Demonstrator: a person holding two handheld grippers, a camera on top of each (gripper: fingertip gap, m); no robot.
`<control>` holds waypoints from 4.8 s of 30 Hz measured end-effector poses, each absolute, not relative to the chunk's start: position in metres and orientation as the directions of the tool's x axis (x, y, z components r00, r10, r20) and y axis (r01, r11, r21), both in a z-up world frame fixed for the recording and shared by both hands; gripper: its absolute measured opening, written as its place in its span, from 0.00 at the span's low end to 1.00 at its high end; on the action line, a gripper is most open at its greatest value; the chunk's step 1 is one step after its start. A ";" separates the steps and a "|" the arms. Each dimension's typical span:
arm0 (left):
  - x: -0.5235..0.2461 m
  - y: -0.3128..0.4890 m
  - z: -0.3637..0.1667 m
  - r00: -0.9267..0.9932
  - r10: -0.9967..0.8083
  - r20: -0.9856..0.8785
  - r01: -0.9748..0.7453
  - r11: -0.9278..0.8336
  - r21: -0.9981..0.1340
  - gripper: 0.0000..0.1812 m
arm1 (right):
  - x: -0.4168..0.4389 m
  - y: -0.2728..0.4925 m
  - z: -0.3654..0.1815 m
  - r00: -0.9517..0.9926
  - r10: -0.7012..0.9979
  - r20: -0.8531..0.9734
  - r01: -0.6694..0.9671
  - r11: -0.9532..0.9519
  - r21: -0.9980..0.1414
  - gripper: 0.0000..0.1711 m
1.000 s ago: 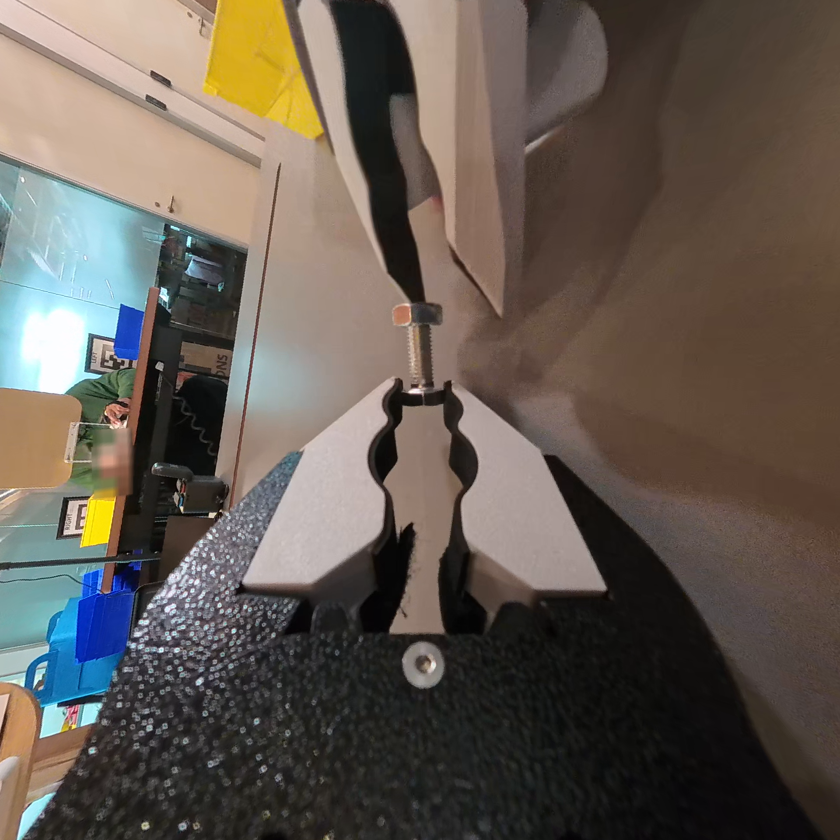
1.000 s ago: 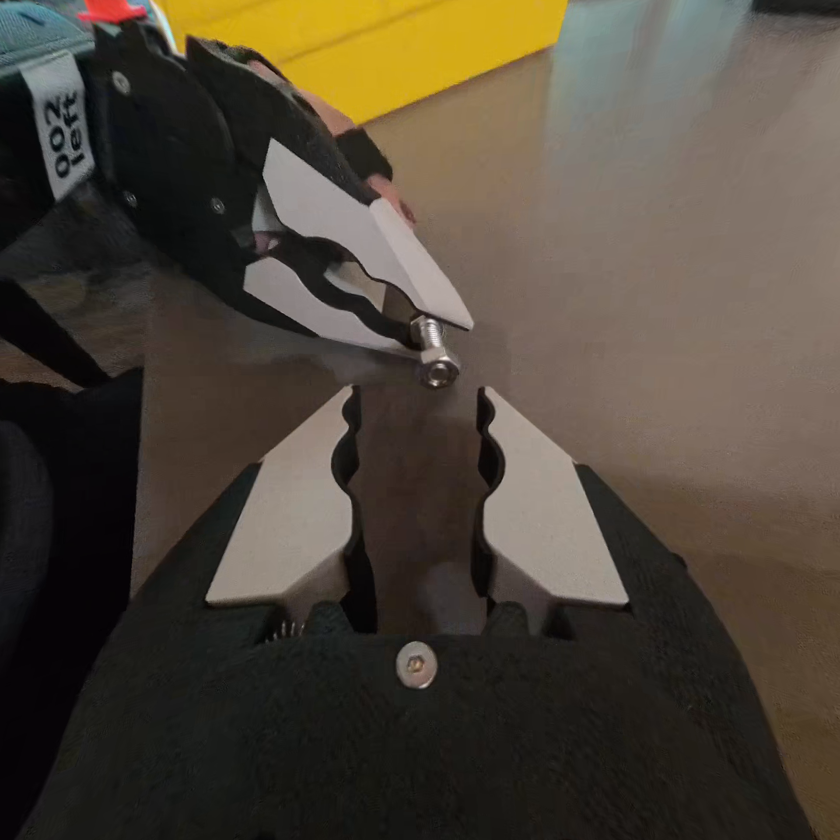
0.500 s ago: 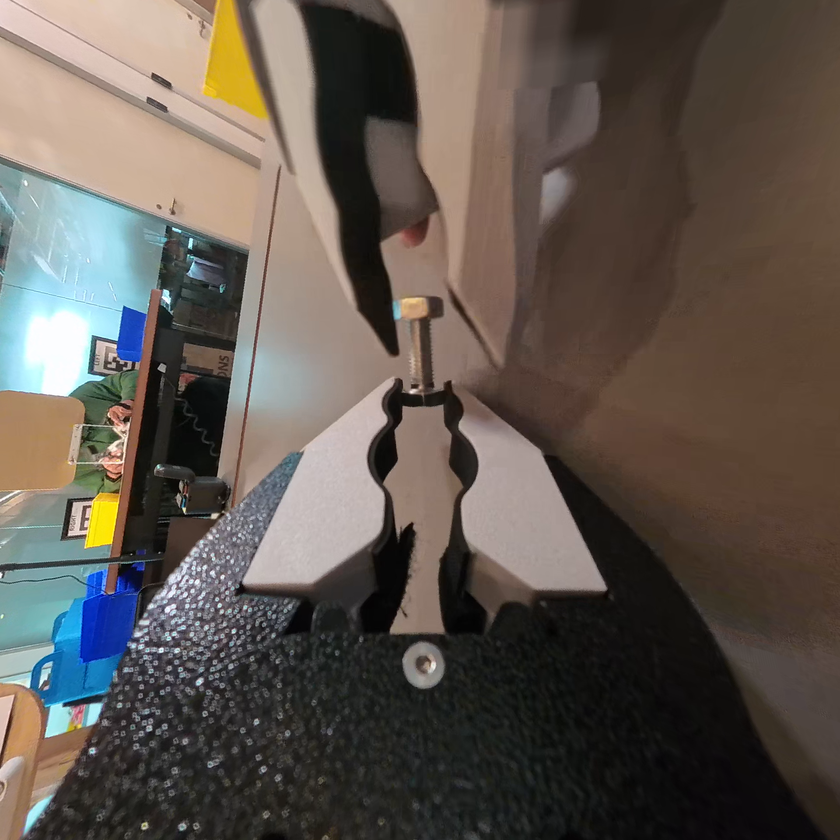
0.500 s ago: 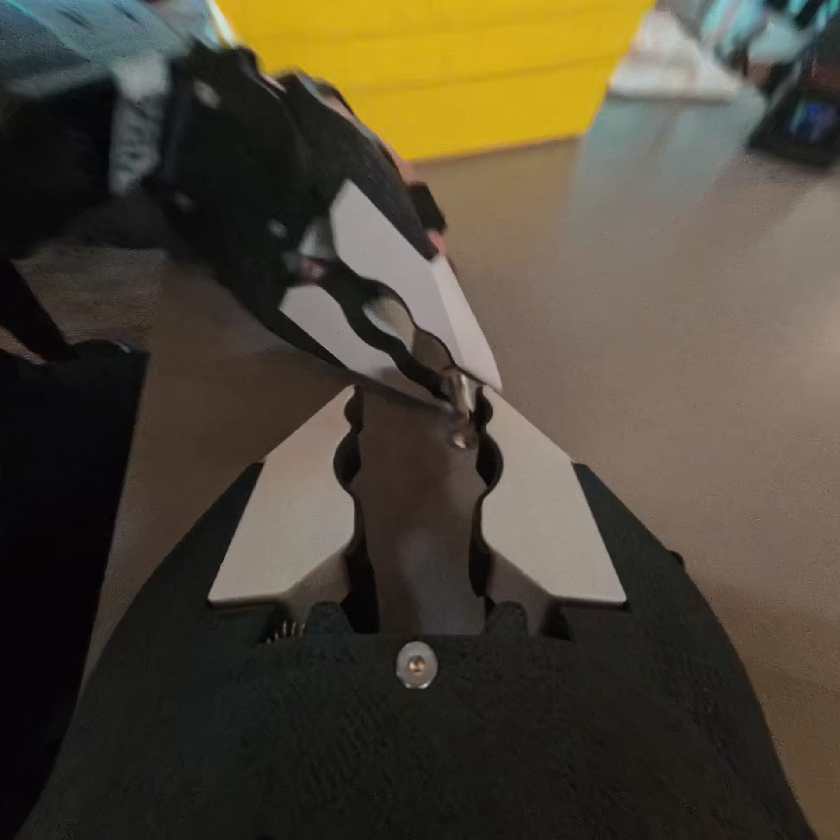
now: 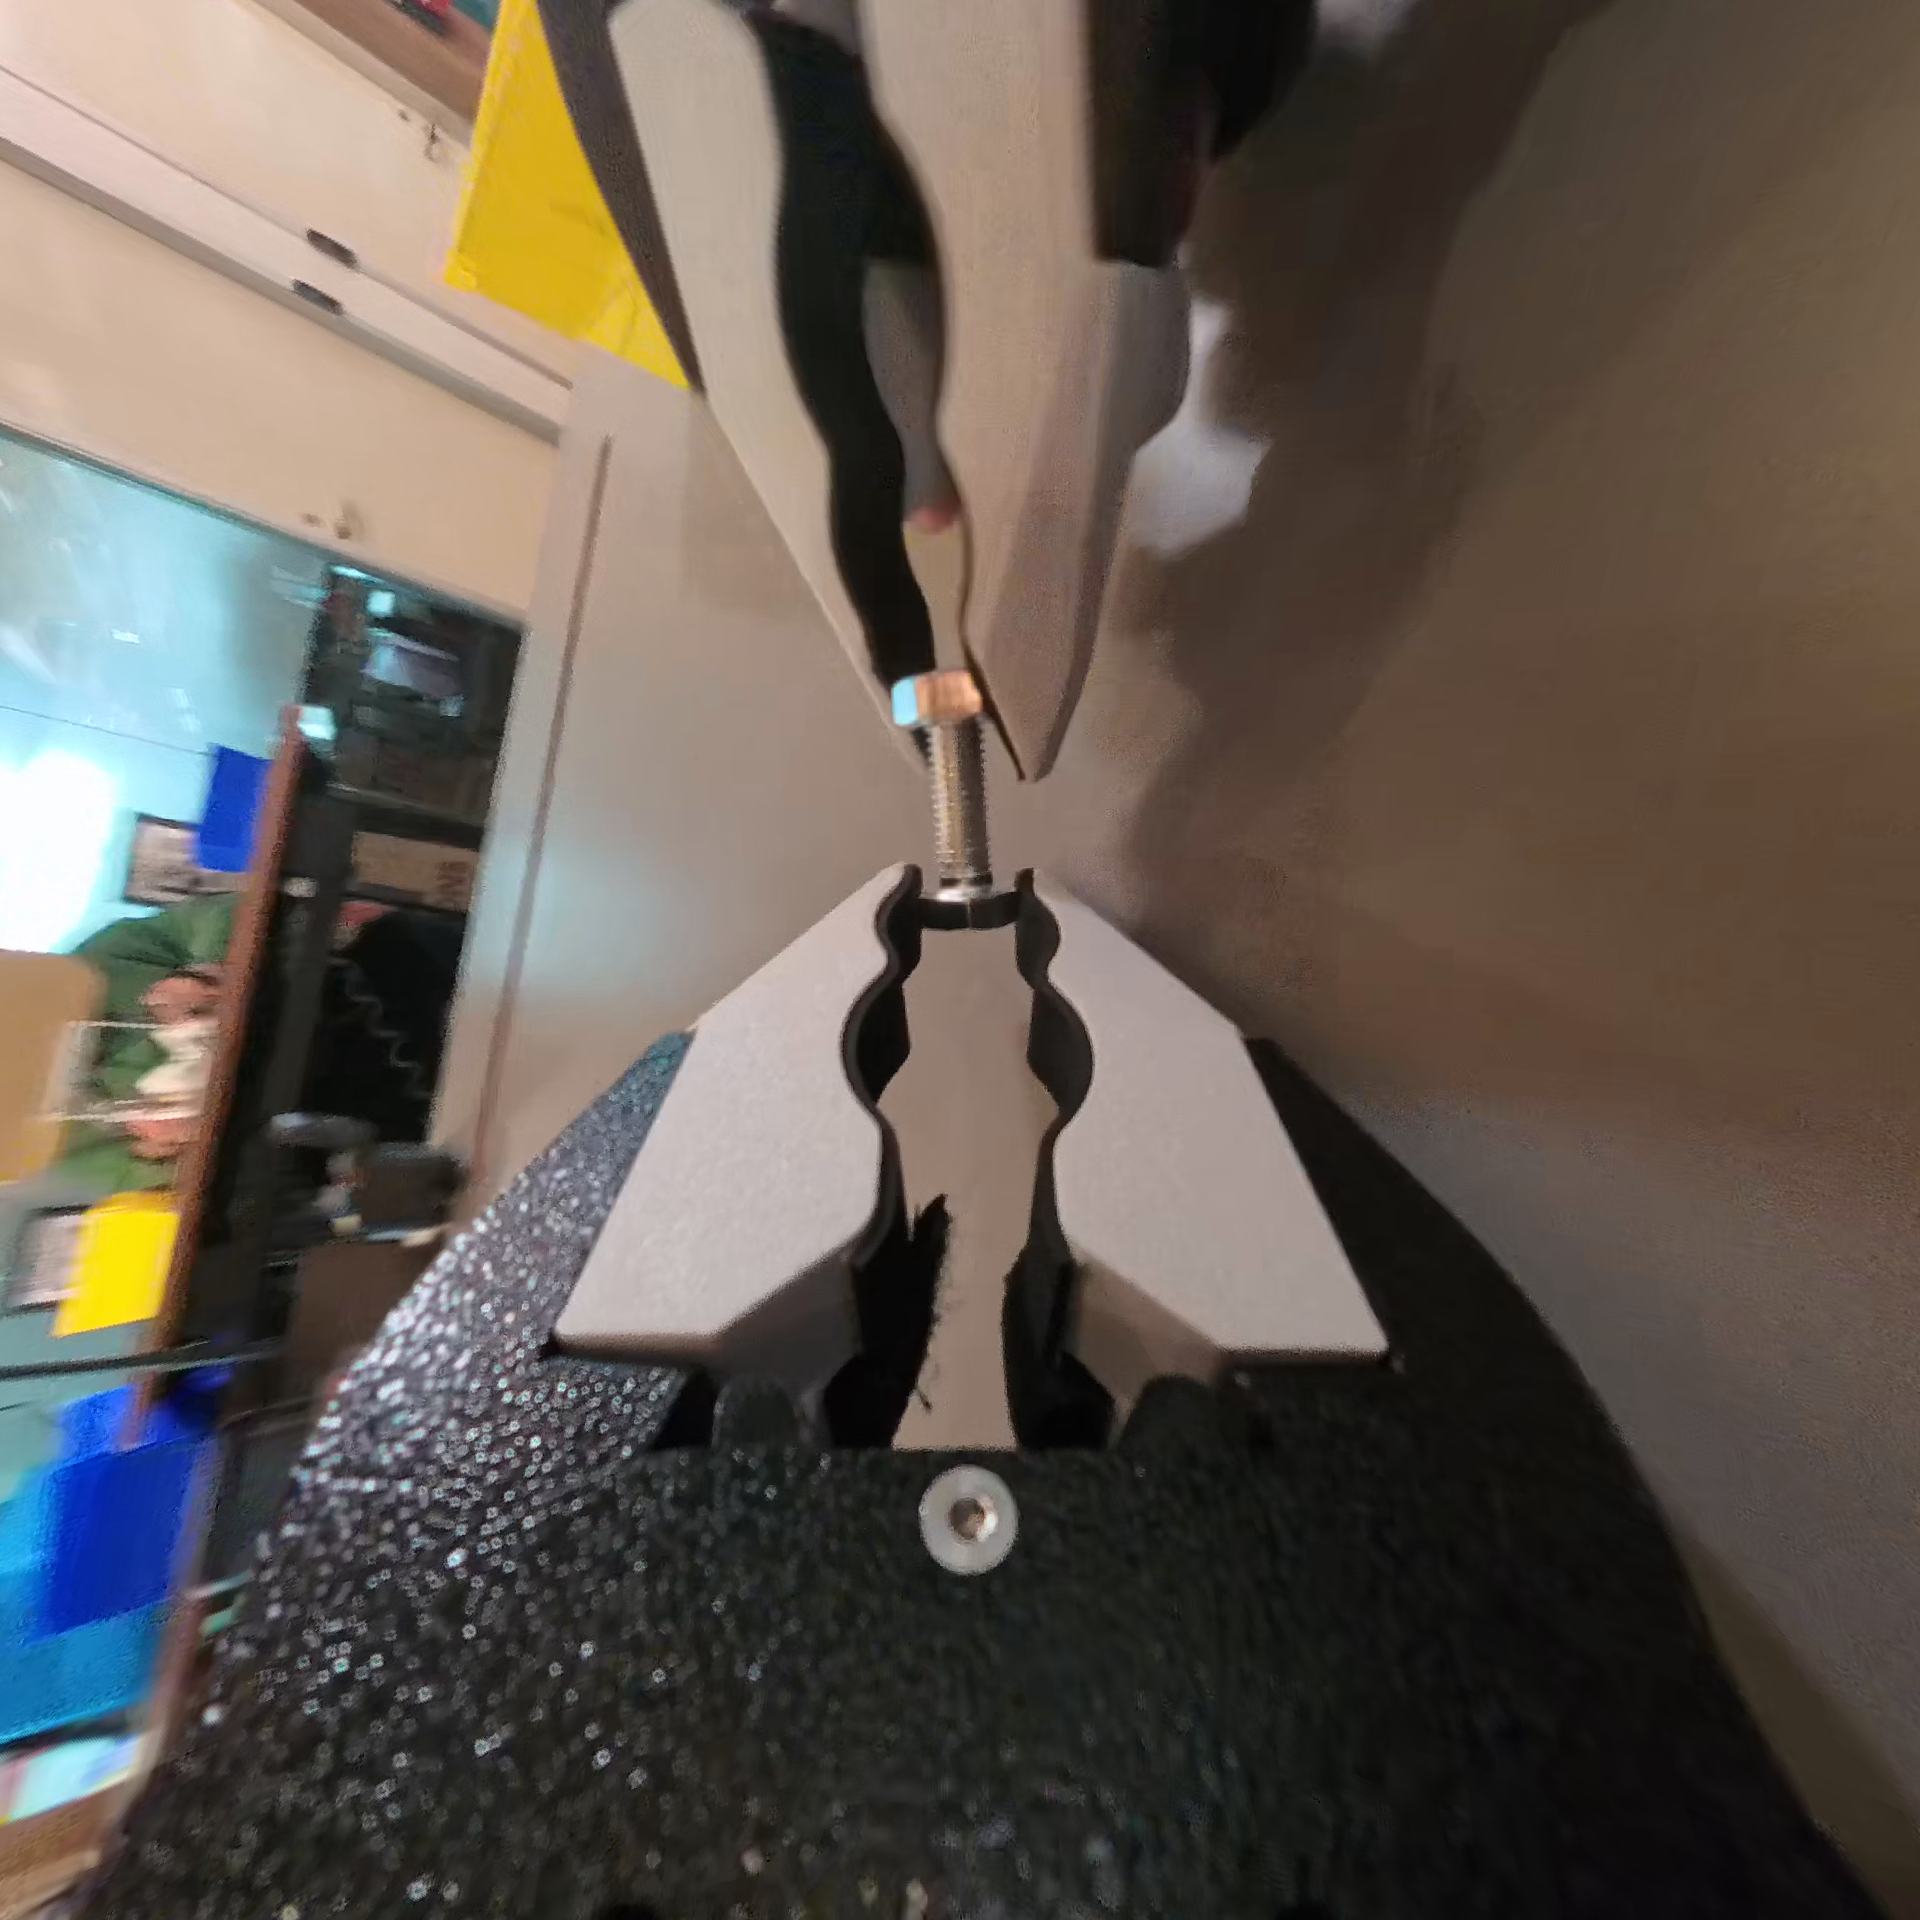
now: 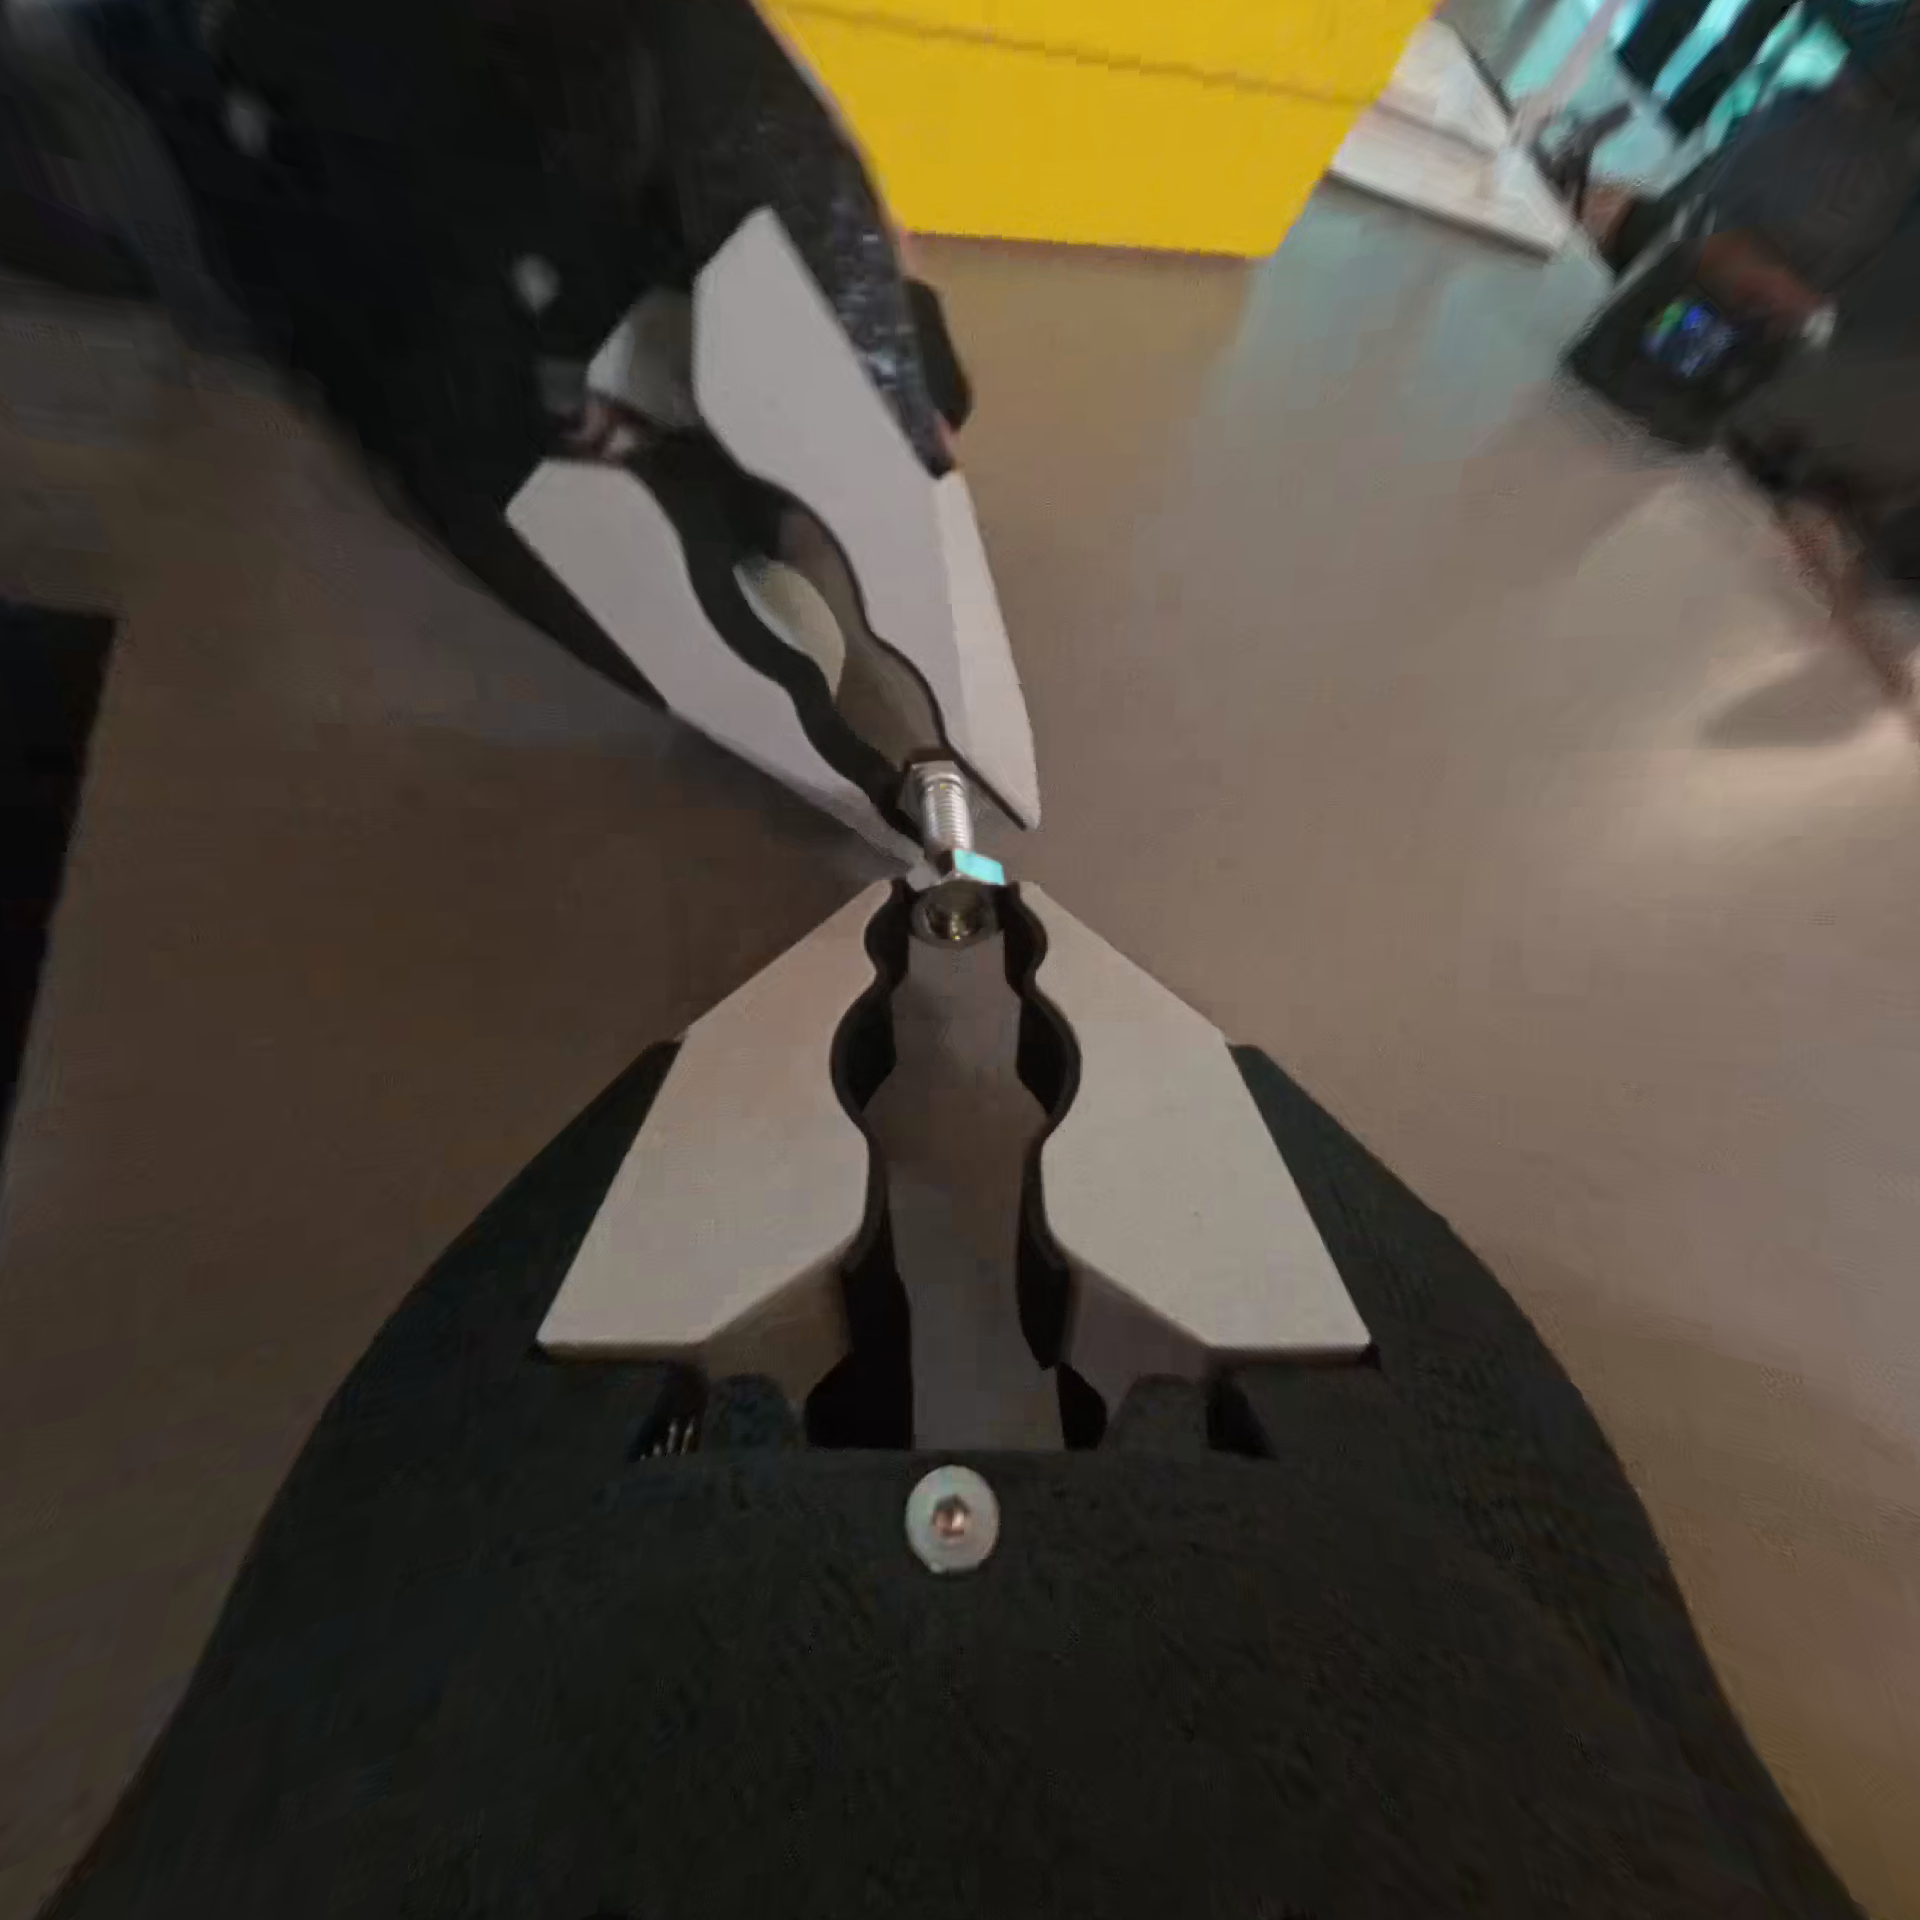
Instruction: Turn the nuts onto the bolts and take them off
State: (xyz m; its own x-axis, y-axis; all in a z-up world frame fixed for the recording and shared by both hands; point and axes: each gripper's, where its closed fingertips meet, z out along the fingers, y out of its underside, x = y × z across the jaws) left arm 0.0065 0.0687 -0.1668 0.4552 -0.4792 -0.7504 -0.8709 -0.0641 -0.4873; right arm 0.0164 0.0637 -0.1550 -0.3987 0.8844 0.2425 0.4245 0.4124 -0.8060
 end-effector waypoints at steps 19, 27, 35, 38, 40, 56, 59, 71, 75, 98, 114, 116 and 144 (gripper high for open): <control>0.011 0.057 -0.103 0.759 -0.531 -0.377 -0.485 -0.074 -0.871 0.09 | 0.029 0.062 -0.091 -0.286 0.902 0.324 0.320 0.409 -0.855 0.21; 0.012 0.058 -0.100 0.506 -0.333 -0.796 -0.823 0.092 -0.561 0.09 | 0.019 0.062 -0.088 -0.128 0.748 -0.652 0.499 -0.519 -0.694 0.22; 0.025 0.053 -0.107 0.559 -0.468 -0.684 -0.744 0.082 -0.664 0.09 | 0.030 0.046 -0.094 -0.327 0.895 -0.304 0.526 -0.095 -0.845 0.10; 0.032 0.047 -0.112 0.623 -0.589 -0.515 -0.631 0.010 -0.776 0.09 | 0.035 0.043 -0.098 -0.475 0.855 0.208 0.356 0.403 -0.843 0.10; 0.036 0.041 -0.112 0.662 -0.668 -0.341 -0.520 -0.082 -0.850 0.09 | 0.036 0.046 -0.101 -0.488 0.604 0.630 0.179 0.776 -0.605 0.10; 0.036 0.028 -0.073 0.570 -0.733 0.372 0.128 -0.368 -0.921 0.09 | 0.035 0.042 -0.069 -0.250 0.532 0.809 0.059 0.843 -0.535 0.19; 0.013 0.042 -0.049 0.801 -0.582 -0.140 -0.140 0.046 -0.989 0.09 | 0.031 0.057 -0.050 -0.281 0.956 0.084 0.262 0.160 -0.952 0.25; 0.024 0.042 -0.055 0.530 -0.204 -0.823 -0.790 0.234 -0.567 0.09 | 0.027 0.038 -0.045 -0.293 0.740 -0.605 0.416 -0.471 -0.778 0.15; 0.034 0.037 -0.057 0.551 -0.295 -0.780 -0.739 0.260 -0.621 0.09 | 0.036 0.030 -0.051 -0.354 0.804 -0.478 0.450 -0.302 -0.841 0.09; 0.026 0.056 -0.075 0.794 -0.449 -0.410 -0.422 0.078 -0.903 0.09 | 0.195 0.278 -0.146 0.212 0.938 0.276 0.938 -0.116 -0.328 0.10; 0.024 0.049 -0.054 0.843 -0.226 -0.488 -0.418 0.294 -0.860 0.08 | 0.099 0.186 -0.052 0.187 0.905 0.382 0.537 0.232 -0.811 0.12; 0.024 0.047 -0.050 0.856 -0.229 -0.463 -0.387 0.311 -0.868 0.08 | 0.069 0.113 -0.042 0.001 0.986 0.165 0.338 0.155 -0.928 0.18; 0.027 0.055 -0.062 0.922 -0.303 -0.243 -0.227 0.087 -0.970 0.50 | 0.170 0.407 -0.109 0.635 0.768 0.090 0.659 -0.477 -0.581 0.14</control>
State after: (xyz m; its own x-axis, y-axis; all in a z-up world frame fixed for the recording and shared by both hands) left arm 0.0267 0.0548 -0.0619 0.9216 -0.3029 -0.2427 -0.2267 0.0873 -0.9700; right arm 0.1703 0.4071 -0.1093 0.6345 0.7676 0.0901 0.6594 -0.4768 -0.5813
